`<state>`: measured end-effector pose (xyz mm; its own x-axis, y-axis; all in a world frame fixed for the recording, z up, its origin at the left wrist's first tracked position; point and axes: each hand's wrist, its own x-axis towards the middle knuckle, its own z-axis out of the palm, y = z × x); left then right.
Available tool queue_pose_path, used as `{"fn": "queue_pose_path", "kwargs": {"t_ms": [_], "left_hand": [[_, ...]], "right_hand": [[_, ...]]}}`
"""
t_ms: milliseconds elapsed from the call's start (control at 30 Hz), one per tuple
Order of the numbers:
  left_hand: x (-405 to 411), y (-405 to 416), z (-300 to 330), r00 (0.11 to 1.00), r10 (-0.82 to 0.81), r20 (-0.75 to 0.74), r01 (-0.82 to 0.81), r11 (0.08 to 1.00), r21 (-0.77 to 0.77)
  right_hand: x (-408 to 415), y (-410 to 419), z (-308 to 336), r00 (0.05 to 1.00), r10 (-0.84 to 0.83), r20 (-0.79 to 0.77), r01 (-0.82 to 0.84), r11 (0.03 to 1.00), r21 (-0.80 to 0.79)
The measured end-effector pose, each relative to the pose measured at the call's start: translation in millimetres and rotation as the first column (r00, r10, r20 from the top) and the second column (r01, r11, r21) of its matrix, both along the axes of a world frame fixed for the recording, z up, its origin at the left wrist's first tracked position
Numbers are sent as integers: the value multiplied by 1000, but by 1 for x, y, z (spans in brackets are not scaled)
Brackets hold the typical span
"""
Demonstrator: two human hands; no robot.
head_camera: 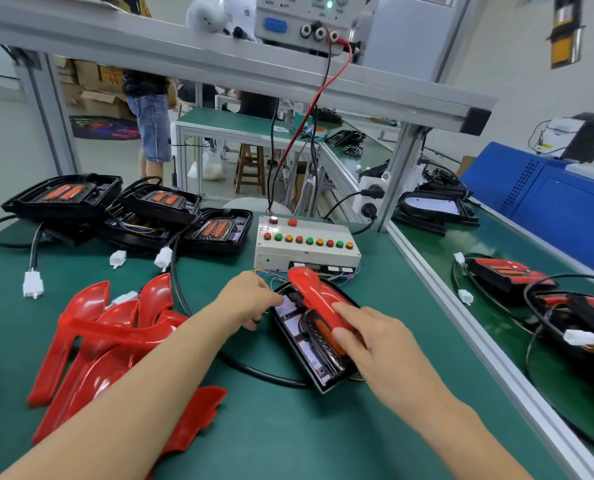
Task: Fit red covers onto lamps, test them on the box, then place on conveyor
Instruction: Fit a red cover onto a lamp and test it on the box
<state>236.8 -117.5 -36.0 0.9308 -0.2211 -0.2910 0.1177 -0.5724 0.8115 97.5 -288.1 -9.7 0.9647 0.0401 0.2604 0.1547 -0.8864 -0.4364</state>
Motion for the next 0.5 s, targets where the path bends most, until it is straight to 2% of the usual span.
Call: {"fn": "queue_pose_path", "kwargs": {"t_ms": [133, 233, 267, 333, 367, 433, 500], "left_hand": [[4, -12, 1, 996, 32, -84, -32, 999, 0], [0, -18, 4, 974, 75, -215, -125, 965, -231], [-1, -20, 5, 957, 69, -282, -172, 918, -358], [-4, -23, 6, 907, -3, -420, -274, 755, -596], [-6, -24, 7, 886, -41, -462, -317, 674, -667], [-9, -26, 10, 863, -76, -499, -375, 566, -734], [-11, -28, 13, 855, -96, -509, -399, 505, -765]], "right_hand": [[-3, 4, -6, 1000, 6, 0, -6, 999, -38], [-6, 1, -7, 1000, -20, 19, 21, 999, -47], [-7, 0, -8, 999, -29, 25, 30, 999, -43], [-9, -1, -7, 998, -47, 40, 49, 998, -29], [-11, -1, -7, 997, -57, 55, 58, 998, -26], [-15, 2, -8, 993, -63, 99, 67, 997, -36], [-19, 7, -10, 990, -61, 124, 72, 994, -86]]}}
